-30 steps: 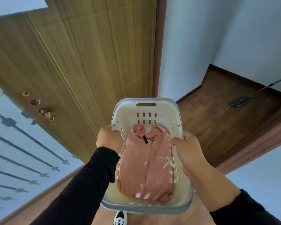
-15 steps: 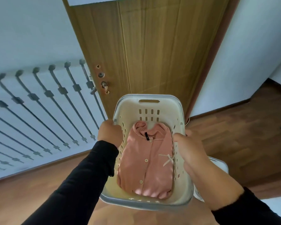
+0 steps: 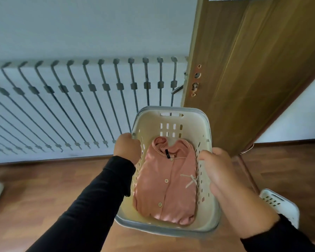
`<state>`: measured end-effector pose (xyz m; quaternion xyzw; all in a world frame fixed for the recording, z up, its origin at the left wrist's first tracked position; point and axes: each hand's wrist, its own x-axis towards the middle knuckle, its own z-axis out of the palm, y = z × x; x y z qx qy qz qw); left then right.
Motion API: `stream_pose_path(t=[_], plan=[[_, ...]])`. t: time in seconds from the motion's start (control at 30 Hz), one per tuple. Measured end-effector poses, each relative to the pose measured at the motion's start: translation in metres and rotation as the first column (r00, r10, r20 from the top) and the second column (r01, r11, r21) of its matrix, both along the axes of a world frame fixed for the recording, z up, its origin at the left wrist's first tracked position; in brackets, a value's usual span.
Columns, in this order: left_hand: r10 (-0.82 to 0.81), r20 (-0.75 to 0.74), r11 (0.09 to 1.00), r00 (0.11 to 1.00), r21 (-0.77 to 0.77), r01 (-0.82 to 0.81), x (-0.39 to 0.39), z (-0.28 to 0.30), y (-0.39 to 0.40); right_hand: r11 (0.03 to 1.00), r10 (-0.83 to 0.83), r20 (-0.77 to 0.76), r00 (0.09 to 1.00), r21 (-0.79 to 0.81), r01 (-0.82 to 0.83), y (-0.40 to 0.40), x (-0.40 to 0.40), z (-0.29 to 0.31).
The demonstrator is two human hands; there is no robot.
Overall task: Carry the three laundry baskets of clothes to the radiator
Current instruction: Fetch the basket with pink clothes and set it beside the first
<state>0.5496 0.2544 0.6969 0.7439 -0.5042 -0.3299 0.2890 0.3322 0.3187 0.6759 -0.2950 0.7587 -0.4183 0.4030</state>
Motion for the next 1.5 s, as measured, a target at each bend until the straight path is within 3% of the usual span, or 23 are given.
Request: stream_pose_path(t=[0.37, 0.8, 0.97, 1.17, 1.37, 1.5], plan=[[0.212, -0.067, 0.977, 0.975, 0.016, -0.212, 0.186, 0.006, 0.024, 0.973, 0.229, 0.121, 0.966, -0.049, -0.225, -0.028, 0.177, -0.007], [0.510, -0.017, 0.859, 0.860, 0.073, -0.507, 0.291, -0.004, 0.028, 0.830, 0.558, 0.103, 0.823, -0.043, -0.557, -0.107, 0.285, -0.009], [0.605, -0.001, 0.796, 0.796, -0.002, -0.605, 0.320, 0.004, 0.032, 0.771, 0.637, 0.073, 0.768, -0.056, -0.634, -0.126, 0.322, -0.003], [0.661, -0.007, 0.750, 0.750, 0.019, -0.661, 0.363, 0.007, 0.052, 0.688, 0.726, 0.088, 0.683, -0.069, -0.722, -0.129, 0.378, 0.005], [0.713, 0.002, 0.700, 0.701, 0.035, -0.713, 0.422, 0.005, 0.073, 0.649, 0.760, 0.058, 0.647, -0.033, -0.760, -0.113, 0.444, 0.005], [0.709, -0.057, 0.704, 0.703, 0.018, -0.710, 0.478, -0.002, 0.086, 0.672, 0.741, 0.060, 0.669, -0.039, -0.740, -0.098, 0.497, -0.002]])
